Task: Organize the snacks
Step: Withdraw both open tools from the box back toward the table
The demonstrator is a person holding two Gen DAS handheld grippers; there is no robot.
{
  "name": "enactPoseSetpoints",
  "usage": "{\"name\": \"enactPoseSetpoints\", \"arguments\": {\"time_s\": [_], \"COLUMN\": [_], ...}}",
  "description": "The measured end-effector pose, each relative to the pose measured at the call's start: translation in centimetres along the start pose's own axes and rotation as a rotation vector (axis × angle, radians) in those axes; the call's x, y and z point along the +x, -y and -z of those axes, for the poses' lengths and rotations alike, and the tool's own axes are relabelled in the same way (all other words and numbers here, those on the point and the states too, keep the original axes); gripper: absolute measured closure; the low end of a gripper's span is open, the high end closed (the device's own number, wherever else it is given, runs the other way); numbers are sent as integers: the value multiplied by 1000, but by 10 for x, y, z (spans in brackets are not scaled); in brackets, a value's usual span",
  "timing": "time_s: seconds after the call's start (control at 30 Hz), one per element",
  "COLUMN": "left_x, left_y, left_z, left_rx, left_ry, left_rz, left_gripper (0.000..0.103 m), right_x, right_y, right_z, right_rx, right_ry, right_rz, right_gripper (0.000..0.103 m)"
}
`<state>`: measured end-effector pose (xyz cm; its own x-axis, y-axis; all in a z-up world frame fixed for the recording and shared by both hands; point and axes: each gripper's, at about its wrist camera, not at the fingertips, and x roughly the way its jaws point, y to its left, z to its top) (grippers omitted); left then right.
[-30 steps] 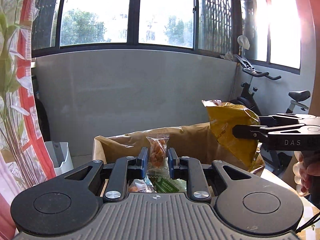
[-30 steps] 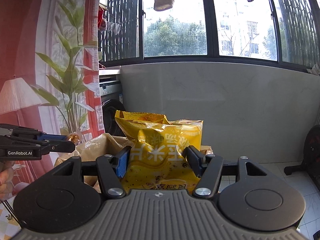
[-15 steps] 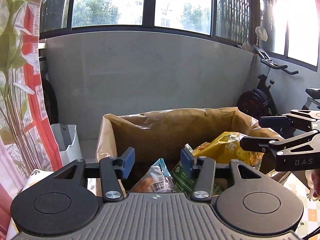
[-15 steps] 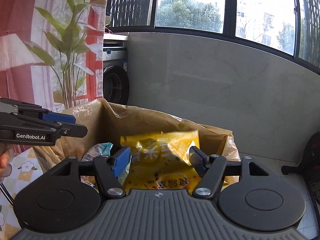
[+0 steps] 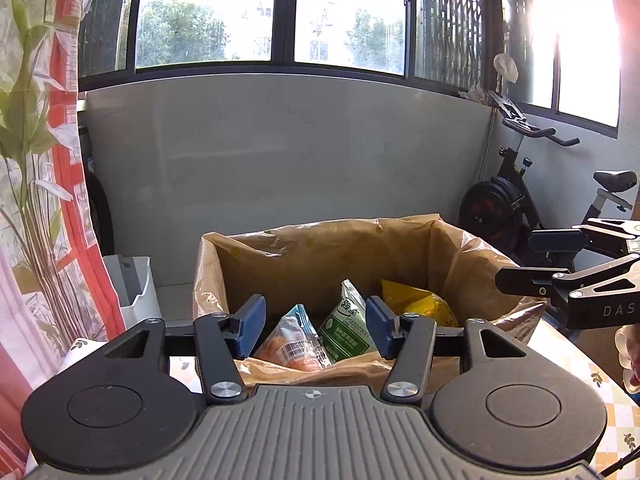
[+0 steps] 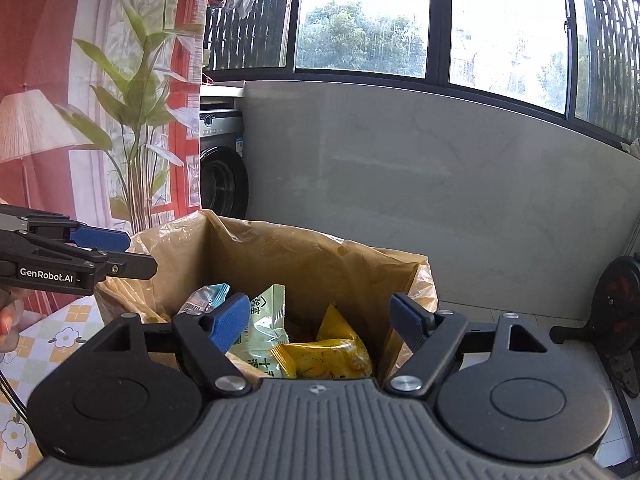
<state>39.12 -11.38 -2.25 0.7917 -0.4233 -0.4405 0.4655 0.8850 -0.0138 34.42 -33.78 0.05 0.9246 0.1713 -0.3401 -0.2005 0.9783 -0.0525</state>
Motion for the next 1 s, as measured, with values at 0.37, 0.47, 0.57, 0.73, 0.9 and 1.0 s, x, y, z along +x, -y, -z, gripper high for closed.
{"name": "enactPoseSetpoints", "arguments": {"time_s": [0.37,0.47,0.57,0.73,0.9,1.0], "left_x": [-34,-38,-42,-45,-45,-43], "left_y": [2,1,-1,-3,-5,-6], "left_z": [26,37,48,62,79,90], "left_rx": [-45,-50,-56,-77,-87,-87], "left_ry": [-12,-21,-31,-53,-78,-105], "left_rz": [14,13,6,3,6,5], "left_gripper": [45,45,45,45,45,45], "right_x": [-34,-38,-41,-44,-45,-42], "right_y": [-16,-18,-20,-20,-18,-16], "right_z": [18,25,33,49,67,79], "right_rx": [17,35,55,88,119,129], "right_ry": [4,0,-3,-14,-35,-62], "right_rz": [-18,-24,-28,-29,-30,-30], "right_gripper": [23,23,23,24,24,24]}}
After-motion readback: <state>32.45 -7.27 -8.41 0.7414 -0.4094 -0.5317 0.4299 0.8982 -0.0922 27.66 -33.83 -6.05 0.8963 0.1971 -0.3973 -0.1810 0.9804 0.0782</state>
